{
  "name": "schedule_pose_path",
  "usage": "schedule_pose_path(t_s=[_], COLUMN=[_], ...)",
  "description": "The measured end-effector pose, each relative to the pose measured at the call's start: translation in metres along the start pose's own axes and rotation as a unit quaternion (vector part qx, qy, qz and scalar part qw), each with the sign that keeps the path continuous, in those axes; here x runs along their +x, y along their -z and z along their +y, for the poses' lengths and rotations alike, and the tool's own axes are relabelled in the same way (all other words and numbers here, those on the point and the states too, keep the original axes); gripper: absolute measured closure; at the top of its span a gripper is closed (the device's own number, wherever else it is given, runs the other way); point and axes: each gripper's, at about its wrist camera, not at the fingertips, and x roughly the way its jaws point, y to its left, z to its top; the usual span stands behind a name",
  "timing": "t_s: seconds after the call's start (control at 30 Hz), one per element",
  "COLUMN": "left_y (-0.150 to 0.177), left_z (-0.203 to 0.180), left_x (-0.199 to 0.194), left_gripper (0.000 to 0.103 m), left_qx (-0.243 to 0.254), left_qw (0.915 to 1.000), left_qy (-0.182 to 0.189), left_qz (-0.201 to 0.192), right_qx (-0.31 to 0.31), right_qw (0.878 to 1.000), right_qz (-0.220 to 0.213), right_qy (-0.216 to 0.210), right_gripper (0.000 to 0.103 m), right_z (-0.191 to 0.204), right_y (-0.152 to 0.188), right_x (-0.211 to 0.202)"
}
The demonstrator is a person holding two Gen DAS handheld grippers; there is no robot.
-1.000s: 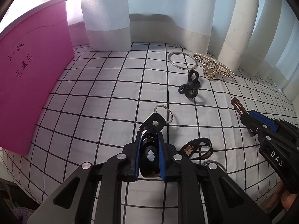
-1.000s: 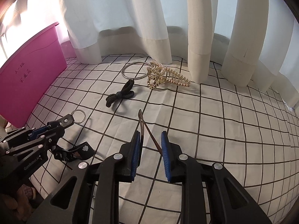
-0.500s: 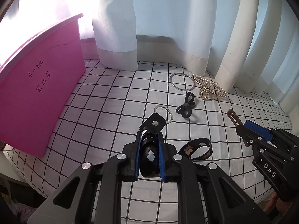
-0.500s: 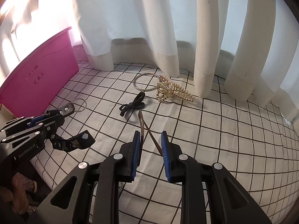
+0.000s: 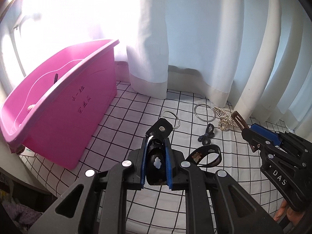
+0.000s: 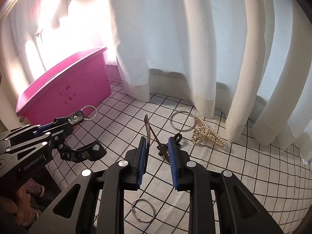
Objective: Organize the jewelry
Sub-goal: 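Carry the black keychain and brown hairpin over the pink tub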
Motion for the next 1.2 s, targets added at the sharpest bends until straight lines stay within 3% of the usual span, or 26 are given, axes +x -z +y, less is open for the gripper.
schedule_pose_path(t_s=[0.3,0.73,1.2], left_y=[-0.022,-0.066,-0.111], left_z=[0.036,0.129,0.244], left_x=[-0.027,-0.047,-0.027], left_gripper=[0.087,0.087,0.087], left_qx=[-0.022,-0.028,-0.036], left_qw=[0.9990,0.9982,0.9958], left_qy=[-0.028,-0.026,-0.064], left_qz=[-0.027,-0.047,-0.055], right_qx=[-0.030,-0.049,-0.064], right_qw=[0.999,0.996,0.991], right_qz=[-0.029,-0.061,-0.051], right_qy=[-0.030,-0.048,-0.103], right_gripper=[0.081,0.081,0.081], right_z=[0.042,0.127,0.222], right_y=[-0.039,-0.105,-0.174], right_x=[-0.004,0.000,0.048])
